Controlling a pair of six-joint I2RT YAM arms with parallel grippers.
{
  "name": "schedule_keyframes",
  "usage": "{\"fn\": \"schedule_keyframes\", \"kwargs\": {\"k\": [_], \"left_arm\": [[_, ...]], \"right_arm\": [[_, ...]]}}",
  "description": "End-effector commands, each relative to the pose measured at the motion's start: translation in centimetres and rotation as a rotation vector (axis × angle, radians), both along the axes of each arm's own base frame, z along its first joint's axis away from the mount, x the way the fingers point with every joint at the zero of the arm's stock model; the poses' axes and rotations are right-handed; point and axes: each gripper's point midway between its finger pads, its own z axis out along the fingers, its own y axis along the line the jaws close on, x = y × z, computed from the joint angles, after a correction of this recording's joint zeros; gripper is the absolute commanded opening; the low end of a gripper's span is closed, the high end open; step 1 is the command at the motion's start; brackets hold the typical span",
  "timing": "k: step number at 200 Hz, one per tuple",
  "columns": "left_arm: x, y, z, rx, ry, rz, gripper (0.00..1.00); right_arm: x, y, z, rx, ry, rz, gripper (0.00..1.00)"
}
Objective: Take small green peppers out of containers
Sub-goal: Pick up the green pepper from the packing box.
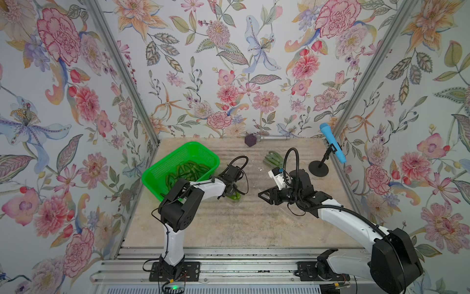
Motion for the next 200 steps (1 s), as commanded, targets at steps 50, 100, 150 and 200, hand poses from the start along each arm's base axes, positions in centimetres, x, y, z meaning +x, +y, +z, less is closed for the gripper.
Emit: {"fn": "schedule_keyframes", "kwargs": {"k": [50,100,150,200], "left_arm": [[-1.7,0.8,2.0,-0.043,0.005,0.058,0.01],[-2.8,1.3,3.9,-0.087,-0.013,0.069,0.01],[-3.7,1.9,5.6,-0.106,-0.030,0.082,0.01],[-3.4,2.7,10.1,-0.153,-0.100,0.096,0.03]], "right_arm": [[0.2,0.3,0.8,-0.001,-0.022,0.009,0.55],[0.3,0.4,0.5,-0.004,-0.019,0.010,0.55],[0.4,0.5,0.6,0.000,-0.022,0.011,0.55],[0.4,0.8,0.4,0.004,-0.013,0.018,0.55]]}}
